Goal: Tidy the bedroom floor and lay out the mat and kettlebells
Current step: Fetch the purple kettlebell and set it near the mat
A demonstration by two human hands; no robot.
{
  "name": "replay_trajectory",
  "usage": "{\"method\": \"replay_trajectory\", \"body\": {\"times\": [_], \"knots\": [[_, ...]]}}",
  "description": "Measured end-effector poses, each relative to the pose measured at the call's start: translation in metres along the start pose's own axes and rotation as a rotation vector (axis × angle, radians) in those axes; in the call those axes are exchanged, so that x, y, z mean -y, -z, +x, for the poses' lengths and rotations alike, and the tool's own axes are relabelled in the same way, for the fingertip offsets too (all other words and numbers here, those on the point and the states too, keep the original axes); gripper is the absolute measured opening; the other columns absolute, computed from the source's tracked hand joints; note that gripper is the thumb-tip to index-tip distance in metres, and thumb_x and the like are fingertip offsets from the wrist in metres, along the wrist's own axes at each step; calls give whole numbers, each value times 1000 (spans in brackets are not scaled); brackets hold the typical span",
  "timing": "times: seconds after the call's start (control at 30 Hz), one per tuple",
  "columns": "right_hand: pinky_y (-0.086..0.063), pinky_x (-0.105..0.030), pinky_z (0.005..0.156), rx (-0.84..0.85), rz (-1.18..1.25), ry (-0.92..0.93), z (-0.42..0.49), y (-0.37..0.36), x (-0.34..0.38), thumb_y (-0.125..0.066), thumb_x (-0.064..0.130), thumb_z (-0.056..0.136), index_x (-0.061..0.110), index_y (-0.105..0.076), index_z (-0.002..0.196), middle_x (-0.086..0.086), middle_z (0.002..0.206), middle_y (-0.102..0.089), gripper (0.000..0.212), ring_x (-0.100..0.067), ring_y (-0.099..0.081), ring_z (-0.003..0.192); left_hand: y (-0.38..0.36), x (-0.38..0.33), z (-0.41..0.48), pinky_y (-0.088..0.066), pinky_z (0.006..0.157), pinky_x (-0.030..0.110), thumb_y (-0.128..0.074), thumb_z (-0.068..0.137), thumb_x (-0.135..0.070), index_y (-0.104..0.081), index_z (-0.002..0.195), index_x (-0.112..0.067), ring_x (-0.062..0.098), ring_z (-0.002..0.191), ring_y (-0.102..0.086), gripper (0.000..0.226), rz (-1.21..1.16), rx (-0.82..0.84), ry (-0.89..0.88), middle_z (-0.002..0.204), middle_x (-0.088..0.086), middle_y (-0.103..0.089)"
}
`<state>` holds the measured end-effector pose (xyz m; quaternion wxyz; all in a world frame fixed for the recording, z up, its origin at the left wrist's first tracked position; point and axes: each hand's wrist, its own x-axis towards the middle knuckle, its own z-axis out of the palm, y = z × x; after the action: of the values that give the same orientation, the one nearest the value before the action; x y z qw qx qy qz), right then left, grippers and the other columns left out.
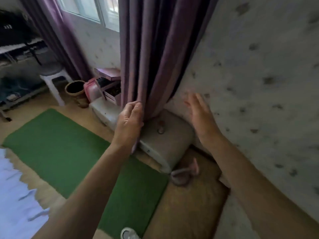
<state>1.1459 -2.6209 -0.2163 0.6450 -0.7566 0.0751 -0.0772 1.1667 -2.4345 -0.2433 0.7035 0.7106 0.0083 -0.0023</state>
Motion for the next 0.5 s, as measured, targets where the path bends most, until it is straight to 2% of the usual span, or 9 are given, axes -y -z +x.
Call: {"method": "replay_trajectory", "body": {"times": [0.07,0.13,0.23,0.3,0.4,0.5], "knots": [[-33,-41,118,-90,-4,-77,-14,48,-25,-35,55,96,17,-46,145,-1,146,-51,63,-15,-47,135,-52,17,-15,-50,91,37,-47,92,-46,-63,110,-29,16,109,-60,28,0,71,27,111,-3,-64],[-35,-43,117,-146,-3,-115,-23,81,-42,-35,56,90,16,-47,145,-3,146,-51,69,-17,-48,135,-89,27,-26,-49,88,33,-46,101,-36,-62,111,-26,17,104,-57,21,5,112,40,109,-1,-61],[-35,-45,117,-197,15,-149,-34,126,-63,-37,49,99,16,-47,144,-2,145,-52,57,-17,-47,135,-136,38,-33,-49,83,31,-47,101,-36,-63,111,-27,17,99,-57,20,40,185,48,105,2,-62],[-35,-44,117,-230,27,-166,-39,147,-75,-38,52,96,19,-48,143,1,144,-53,58,-14,-48,134,-158,45,-33,-50,76,30,-49,99,-39,-64,110,-27,15,93,-56,23,43,216,53,99,1,-62],[-35,-44,117,-276,30,-201,-40,167,-94,-36,58,89,23,-48,144,3,145,-52,65,-13,-47,135,-187,58,-28,-53,84,39,-44,104,-28,-62,112,-25,11,94,-57,20,81,250,89,97,-7,-59],[-36,-42,117,-281,27,-245,-32,172,-119,-36,57,88,23,-48,143,2,145,-52,66,-13,-47,135,-205,77,-19,-52,93,49,-45,103,-31,-61,105,-29,19,104,-60,16,109,293,142,103,-6,-61]]}}
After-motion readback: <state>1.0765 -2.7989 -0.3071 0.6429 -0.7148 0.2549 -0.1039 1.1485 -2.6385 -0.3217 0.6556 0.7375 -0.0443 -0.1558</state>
